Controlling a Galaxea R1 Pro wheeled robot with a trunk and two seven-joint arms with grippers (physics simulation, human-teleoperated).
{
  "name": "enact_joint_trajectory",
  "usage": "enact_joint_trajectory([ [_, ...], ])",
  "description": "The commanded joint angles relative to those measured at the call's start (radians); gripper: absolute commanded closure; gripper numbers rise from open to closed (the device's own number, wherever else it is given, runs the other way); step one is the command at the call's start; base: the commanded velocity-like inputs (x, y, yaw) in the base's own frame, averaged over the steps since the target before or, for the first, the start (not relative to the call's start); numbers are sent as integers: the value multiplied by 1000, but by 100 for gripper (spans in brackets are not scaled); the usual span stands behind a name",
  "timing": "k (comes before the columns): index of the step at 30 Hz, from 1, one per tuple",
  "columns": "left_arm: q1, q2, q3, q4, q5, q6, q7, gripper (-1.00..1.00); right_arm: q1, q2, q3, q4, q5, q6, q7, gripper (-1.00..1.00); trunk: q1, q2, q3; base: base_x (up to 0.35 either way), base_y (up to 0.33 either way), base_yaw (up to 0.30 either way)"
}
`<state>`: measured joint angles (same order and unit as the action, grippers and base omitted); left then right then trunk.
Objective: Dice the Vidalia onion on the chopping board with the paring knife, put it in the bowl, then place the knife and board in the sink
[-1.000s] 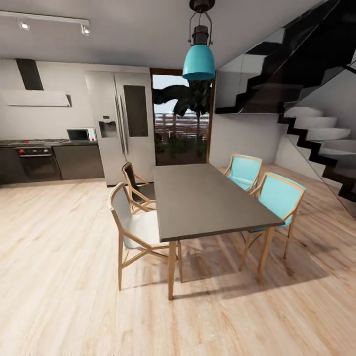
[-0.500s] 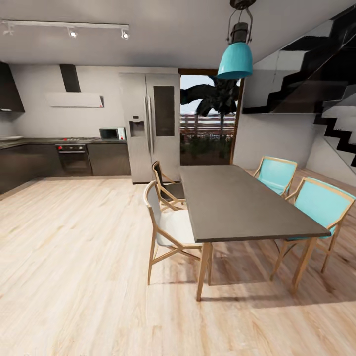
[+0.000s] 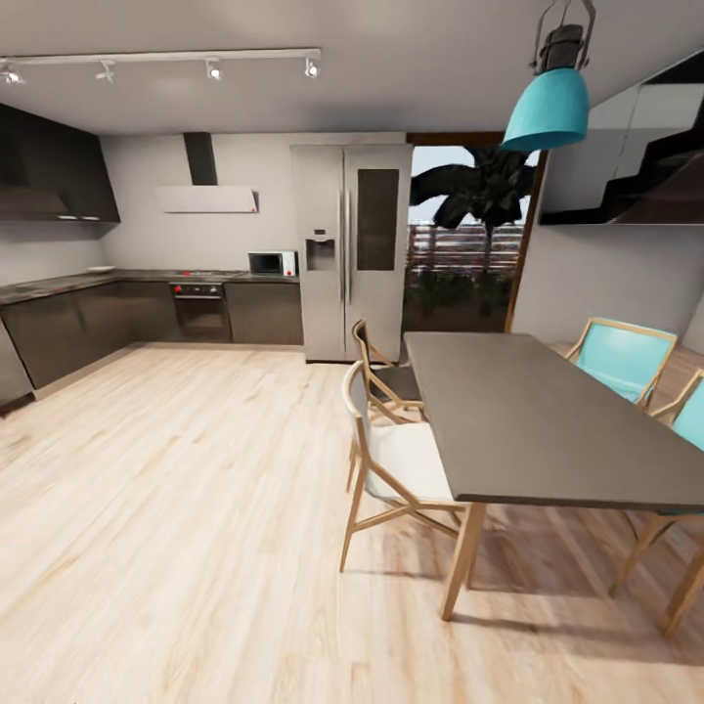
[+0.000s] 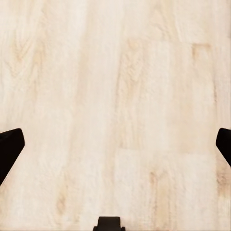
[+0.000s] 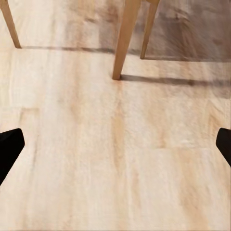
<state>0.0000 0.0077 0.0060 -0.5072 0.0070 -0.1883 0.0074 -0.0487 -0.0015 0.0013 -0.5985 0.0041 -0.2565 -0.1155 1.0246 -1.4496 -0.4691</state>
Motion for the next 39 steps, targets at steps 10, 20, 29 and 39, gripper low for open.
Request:
enact_joint_trajectory([
  [10, 0, 0, 0, -1, 1, -2, 1, -100, 0, 0, 0, 0, 0, -3, -3, -100, 0, 0, -1, 224, 101, 247],
  [20, 0, 0, 1, -1, 1, -2, 2, -100, 0, 0, 0, 0, 0, -3, -3, -100, 0, 0, -1, 233, 37, 248],
  [29, 0, 0, 1, -1, 1, -2, 2, -100, 0, 0, 0, 0, 0, -2, -3, -100, 0, 0, -1, 263, 1, 248],
  [39, 0, 1, 1, -1, 1, -2, 2, -100, 0, 0, 0, 0, 0, -3, -3, -100, 0, 0, -1, 267, 11, 247],
])
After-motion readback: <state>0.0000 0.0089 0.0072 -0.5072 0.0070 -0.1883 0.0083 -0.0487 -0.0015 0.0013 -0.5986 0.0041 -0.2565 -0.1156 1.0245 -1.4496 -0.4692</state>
